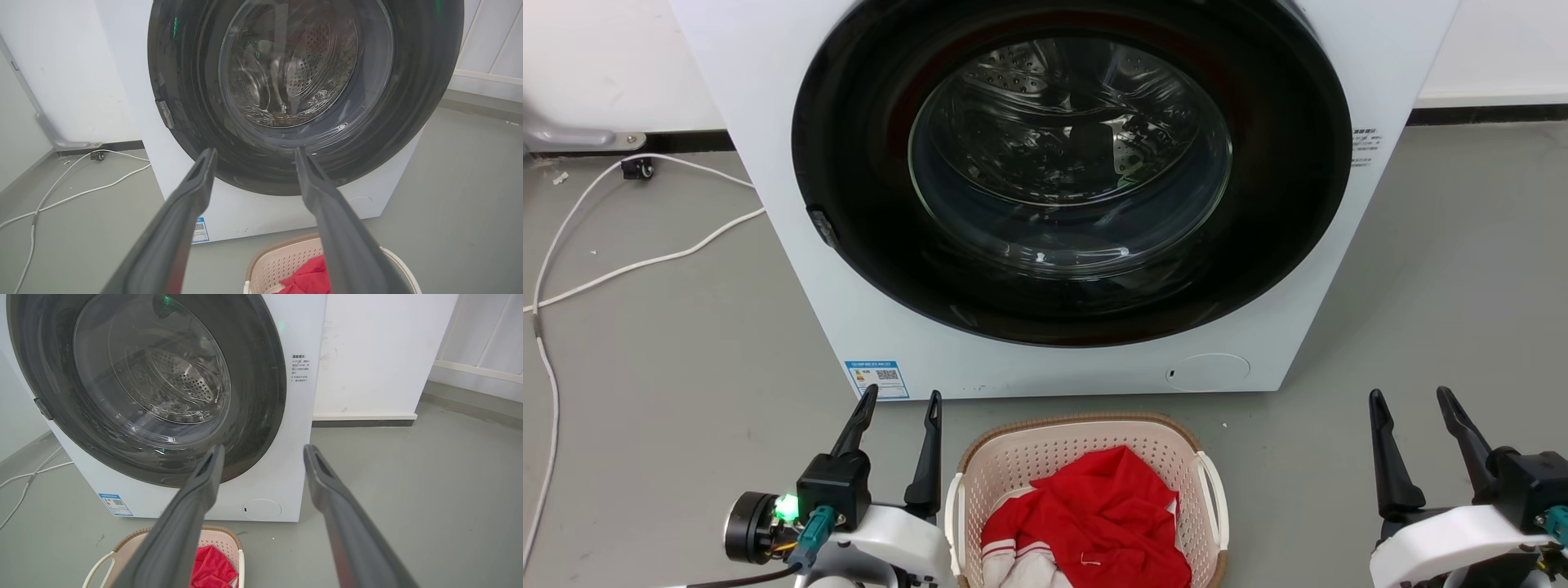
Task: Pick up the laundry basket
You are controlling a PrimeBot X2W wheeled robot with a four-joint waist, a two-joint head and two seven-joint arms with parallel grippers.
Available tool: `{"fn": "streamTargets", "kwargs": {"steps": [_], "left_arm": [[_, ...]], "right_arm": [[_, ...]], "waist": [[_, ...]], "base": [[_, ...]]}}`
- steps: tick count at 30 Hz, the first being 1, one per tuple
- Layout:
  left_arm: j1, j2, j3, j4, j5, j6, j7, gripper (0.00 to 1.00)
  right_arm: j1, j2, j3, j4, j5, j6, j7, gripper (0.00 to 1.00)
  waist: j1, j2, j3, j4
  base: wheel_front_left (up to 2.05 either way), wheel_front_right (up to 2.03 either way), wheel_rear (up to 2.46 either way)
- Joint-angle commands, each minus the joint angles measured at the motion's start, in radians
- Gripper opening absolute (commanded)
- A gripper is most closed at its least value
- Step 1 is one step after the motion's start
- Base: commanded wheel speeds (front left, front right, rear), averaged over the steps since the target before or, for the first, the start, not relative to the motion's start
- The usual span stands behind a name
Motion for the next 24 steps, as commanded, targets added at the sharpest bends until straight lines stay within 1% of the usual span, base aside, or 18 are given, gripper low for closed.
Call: {"fn": "streamTargets", "kwargs": {"steps": [1,6,11,14,20,24], "left_arm": [[0.003,-0.005,0.001,0.001,0.007,0.0,-0.005,1.0],[-0.014,-0.006,0.002,0.009,0.014,0.002,-0.004,1.0],[-0.057,-0.009,-0.001,0.039,0.004,-0.01,-0.004,1.0],[-0.108,-0.011,0.0,0.087,-0.01,-0.015,-0.004,1.0],[-0.231,-0.014,-0.004,0.232,-0.038,-0.032,0.009,1.0],[-0.311,-0.015,-0.009,0.346,-0.057,-0.055,0.045,1.0]], "right_arm": [[-0.008,0.003,-0.003,0.004,0.001,0.0,-0.006,1.0],[-0.022,0.003,-0.016,0.022,0.027,0.0,0.002,1.0],[-0.056,0.002,-0.033,0.063,0.038,0.0,0.023,1.0],[-0.094,0.003,-0.03,0.1,0.045,0.0,0.034,1.0],[-0.187,-0.006,0.006,0.199,0.059,0.0,0.075,1.0],[-0.253,-0.025,0.044,0.283,0.088,0.0,0.101,1.0]], "waist": [[0.0,0.0,0.001,0.0],[0.0,0.0,0.019,0.0],[0.0,0.0,0.079,-0.003],[0.0,0.0,0.133,-0.006],[0.0,0.0,0.252,-0.012],[0.0,0.0,0.329,-0.016]], "base": [[0.0,0.0,0.0],[0.0,0.0,0.0],[0.0,0.0,0.0],[0.0,0.0,0.0],[0.0,0.0,0.0],[0.0,0.0,0.0]]}}
